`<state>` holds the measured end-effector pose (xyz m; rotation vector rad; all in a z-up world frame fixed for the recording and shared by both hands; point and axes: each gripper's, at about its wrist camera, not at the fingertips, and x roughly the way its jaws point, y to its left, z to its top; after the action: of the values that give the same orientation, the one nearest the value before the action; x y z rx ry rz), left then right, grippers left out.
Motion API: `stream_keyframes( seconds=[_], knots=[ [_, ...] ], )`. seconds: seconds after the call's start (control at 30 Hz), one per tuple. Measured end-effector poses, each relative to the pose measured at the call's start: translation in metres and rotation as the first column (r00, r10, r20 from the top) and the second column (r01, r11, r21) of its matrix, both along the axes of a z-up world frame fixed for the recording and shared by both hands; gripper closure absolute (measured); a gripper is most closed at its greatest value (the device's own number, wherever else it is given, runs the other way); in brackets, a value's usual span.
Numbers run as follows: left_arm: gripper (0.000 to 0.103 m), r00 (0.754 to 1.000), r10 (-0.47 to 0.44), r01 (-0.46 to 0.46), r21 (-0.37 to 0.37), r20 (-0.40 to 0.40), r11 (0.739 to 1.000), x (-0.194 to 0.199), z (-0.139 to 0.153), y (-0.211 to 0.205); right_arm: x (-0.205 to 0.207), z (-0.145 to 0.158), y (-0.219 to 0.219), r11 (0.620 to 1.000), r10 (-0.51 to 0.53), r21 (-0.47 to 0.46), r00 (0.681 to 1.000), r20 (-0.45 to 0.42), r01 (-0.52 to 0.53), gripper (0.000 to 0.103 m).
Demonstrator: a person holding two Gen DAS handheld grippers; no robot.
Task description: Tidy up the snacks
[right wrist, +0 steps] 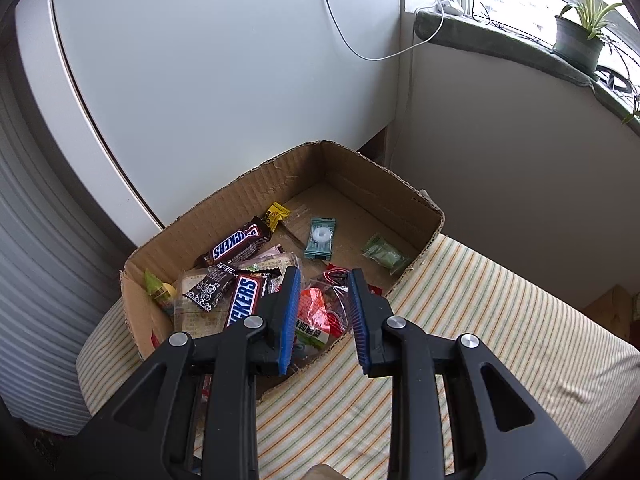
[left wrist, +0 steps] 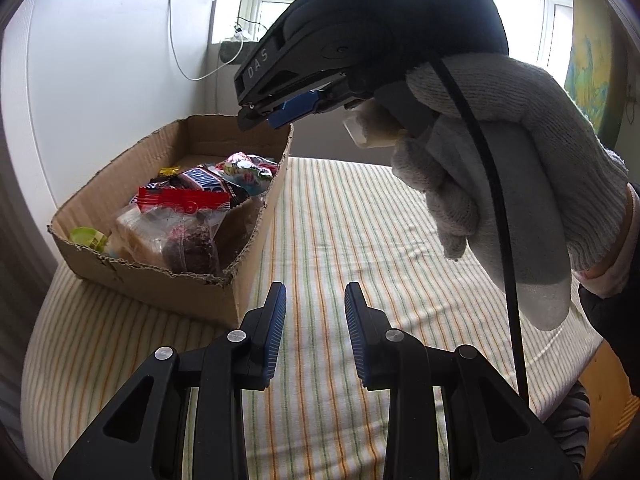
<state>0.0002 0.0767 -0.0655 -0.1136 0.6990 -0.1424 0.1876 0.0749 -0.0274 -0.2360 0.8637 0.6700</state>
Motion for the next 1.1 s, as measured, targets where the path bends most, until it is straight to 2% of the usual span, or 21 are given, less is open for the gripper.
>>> stream_keyframes(
  seconds=[0.1,0.17,0.27,0.33,0.37,0.4,0.43,0.47,0.5,0.77,0.97,1.1],
  knots=[
    [0.074,1.0,0.001,-0.001,0.008,0.008,1.0,-0.002,0.002,-0.002,-0.012,0.007,-0.012,1.0,-0.004,0.011,1.0,0.026,0.004,0.075],
    [0.074,1.0,0.0,0.0,0.016,0.017,1.0,-0.003,0.005,-0.004,-0.023,0.011,-0.023,1.0,-0.006,0.028,0.999,0.047,0.004,0.059],
    [0.074,0.999,0.007,-0.008,0.034,0.036,0.999,-0.008,0.011,-0.007,-0.038,0.015,-0.043,0.999,-0.033,0.042,0.996,0.083,0.029,0.055],
    [0.058,0.998,0.024,-0.026,0.042,0.056,0.999,-0.011,0.017,-0.006,-0.045,0.018,-0.056,0.997,-0.052,0.057,0.994,0.093,0.047,0.055],
    [0.054,0.997,0.033,-0.035,0.039,0.065,0.999,-0.013,0.019,-0.005,-0.048,0.019,-0.063,0.996,-0.065,0.065,0.993,0.101,0.058,0.055],
    [0.053,0.997,0.041,-0.044,0.036,0.072,0.998,-0.015,0.021,-0.004,-0.05,0.02,-0.069,0.994,-0.079,0.077,0.991,0.11,0.071,0.055],
    [0.053,0.996,0.049,-0.052,0.032,0.077,0.998,-0.016,0.024,-0.002,-0.054,0.021,-0.076,0.993,-0.092,0.089,0.989,0.118,0.082,0.05],
    [0.053,0.995,0.059,-0.062,0.031,0.082,0.998,-0.016,0.026,-0.001,-0.057,0.022,-0.082,0.99,-0.105,0.102,0.986,0.126,0.093,0.041],
    [0.053,0.993,0.074,-0.077,0.033,0.088,0.997,-0.016,0.027,0.001,-0.06,0.022,-0.09,0.987,-0.124,0.116,0.983,0.136,0.108,0.039],
    [0.043,0.972,0.195,-0.203,0.046,0.131,0.978,-0.015,0.035,0.022,-0.074,0.011,-0.125,0.97,-0.196,0.179,0.968,0.156,0.167,0.039],
    [0.04,0.955,0.265,-0.27,0.025,0.131,0.963,-0.006,0.029,0.04,-0.093,-0.01,-0.122,0.971,-0.193,0.176,0.963,0.189,0.16,0.039],
    [0.04,0.949,0.287,-0.292,0.018,0.13,0.956,-0.005,0.027,0.045,-0.103,-0.016,-0.111,0.983,-0.156,0.126,0.963,0.22,0.13,0.039]
  ],
)
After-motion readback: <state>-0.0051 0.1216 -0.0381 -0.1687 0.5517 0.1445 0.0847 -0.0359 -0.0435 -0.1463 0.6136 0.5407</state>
